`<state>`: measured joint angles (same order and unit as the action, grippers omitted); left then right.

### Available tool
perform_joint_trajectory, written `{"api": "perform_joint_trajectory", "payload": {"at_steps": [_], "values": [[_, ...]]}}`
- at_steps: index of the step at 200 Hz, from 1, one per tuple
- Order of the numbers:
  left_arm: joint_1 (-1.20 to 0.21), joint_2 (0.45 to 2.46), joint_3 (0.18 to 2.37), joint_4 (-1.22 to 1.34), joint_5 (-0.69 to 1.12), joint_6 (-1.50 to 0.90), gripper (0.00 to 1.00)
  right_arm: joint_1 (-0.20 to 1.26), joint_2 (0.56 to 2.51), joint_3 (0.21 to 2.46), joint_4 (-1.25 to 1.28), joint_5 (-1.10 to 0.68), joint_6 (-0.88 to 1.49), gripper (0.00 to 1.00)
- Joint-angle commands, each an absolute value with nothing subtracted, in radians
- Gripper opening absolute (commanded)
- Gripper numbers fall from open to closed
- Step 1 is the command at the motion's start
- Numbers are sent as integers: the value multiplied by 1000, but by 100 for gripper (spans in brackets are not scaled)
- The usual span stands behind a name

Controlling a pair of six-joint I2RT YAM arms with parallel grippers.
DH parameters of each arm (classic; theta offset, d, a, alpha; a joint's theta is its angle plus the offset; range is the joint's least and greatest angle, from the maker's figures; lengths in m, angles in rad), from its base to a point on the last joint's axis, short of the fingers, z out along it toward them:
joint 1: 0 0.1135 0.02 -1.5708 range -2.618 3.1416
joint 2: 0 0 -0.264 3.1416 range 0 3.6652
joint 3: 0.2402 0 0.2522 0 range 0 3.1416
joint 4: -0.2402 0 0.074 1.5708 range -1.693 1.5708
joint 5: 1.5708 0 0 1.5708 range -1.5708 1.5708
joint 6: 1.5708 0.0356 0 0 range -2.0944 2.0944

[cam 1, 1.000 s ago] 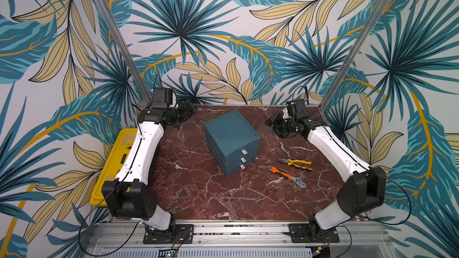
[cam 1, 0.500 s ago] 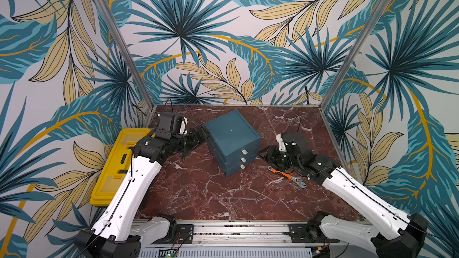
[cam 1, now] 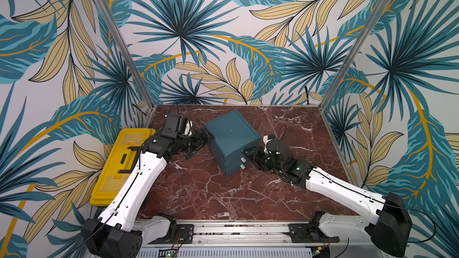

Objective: Take the seed bags out of the drawer
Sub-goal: Open the drawer in the storage box.

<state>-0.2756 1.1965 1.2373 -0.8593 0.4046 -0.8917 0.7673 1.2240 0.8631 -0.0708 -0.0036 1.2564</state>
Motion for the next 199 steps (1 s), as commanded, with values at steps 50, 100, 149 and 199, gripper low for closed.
{"api": "perform_joint_trajectory", "payload": {"at_steps": [50, 100, 149, 199], "values": [[-286, 1249, 1204, -759, 481, -914, 88, 773, 1282, 838, 24, 56, 1282, 37], [-289, 1268, 1181, -724, 495, -931, 88, 763, 1299, 847, 27, 81, 1270, 37], [-297, 1291, 1186, -705, 507, -938, 84, 751, 1351, 883, 43, 70, 1270, 25], [-298, 1324, 1190, -677, 511, -947, 81, 730, 1342, 885, 28, 80, 1284, 4]]}}
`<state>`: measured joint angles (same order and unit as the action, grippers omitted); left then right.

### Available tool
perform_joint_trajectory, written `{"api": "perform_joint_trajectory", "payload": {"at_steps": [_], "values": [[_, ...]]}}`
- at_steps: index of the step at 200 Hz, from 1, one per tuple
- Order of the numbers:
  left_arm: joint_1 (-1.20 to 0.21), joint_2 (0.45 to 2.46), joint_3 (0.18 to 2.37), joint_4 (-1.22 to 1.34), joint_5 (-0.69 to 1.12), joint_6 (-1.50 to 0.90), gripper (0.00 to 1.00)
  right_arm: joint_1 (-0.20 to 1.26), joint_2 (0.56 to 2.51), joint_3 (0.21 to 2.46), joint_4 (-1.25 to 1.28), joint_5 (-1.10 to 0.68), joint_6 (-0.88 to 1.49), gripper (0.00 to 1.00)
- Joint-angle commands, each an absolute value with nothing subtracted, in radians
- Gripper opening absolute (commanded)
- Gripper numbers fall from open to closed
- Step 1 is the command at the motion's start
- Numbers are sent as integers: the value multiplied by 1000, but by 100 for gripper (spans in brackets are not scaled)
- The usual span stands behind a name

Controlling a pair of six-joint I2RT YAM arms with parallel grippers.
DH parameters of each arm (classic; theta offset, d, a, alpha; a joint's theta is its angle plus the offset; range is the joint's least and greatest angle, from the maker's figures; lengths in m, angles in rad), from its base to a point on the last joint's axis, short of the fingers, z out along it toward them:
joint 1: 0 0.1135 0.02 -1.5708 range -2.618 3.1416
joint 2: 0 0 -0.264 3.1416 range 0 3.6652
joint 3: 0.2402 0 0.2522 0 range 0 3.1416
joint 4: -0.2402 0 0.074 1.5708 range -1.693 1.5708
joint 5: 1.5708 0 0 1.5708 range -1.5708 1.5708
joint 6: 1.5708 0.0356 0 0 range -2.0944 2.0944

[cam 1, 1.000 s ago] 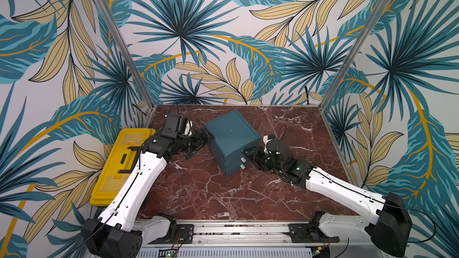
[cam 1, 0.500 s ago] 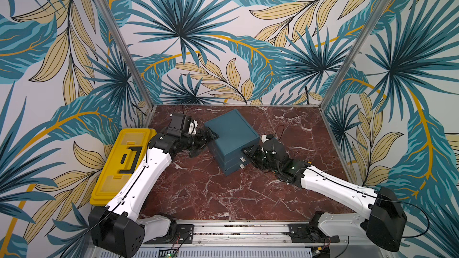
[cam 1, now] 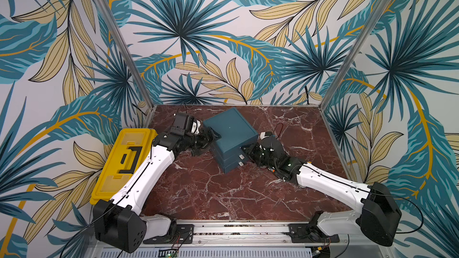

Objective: Take the seed bags out of the drawer
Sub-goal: Open the drawer in the storage box.

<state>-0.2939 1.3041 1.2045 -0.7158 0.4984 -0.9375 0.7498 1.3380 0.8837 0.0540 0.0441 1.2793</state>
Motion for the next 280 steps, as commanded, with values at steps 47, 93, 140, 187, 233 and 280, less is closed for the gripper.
{"api": "perform_joint_trajectory", "payload": {"at_steps": [47, 93, 140, 187, 233, 280], "values": [[-299, 1362, 1190, -644, 503, -962, 76, 730, 1250, 861, -75, 38, 1292, 0], [-298, 1381, 1173, -606, 482, -985, 69, 729, 1111, 790, -206, 0, 1298, 0], [-300, 1388, 1148, -573, 472, -1008, 58, 729, 1027, 728, -307, -51, 1310, 0], [-302, 1388, 1118, -545, 465, -1029, 54, 729, 927, 709, -392, -24, 1299, 0], [-304, 1385, 1104, -537, 454, -1039, 53, 729, 881, 695, -459, -26, 1298, 0], [-304, 1382, 1101, -542, 450, -1037, 53, 729, 870, 703, -486, -31, 1284, 0]]}}
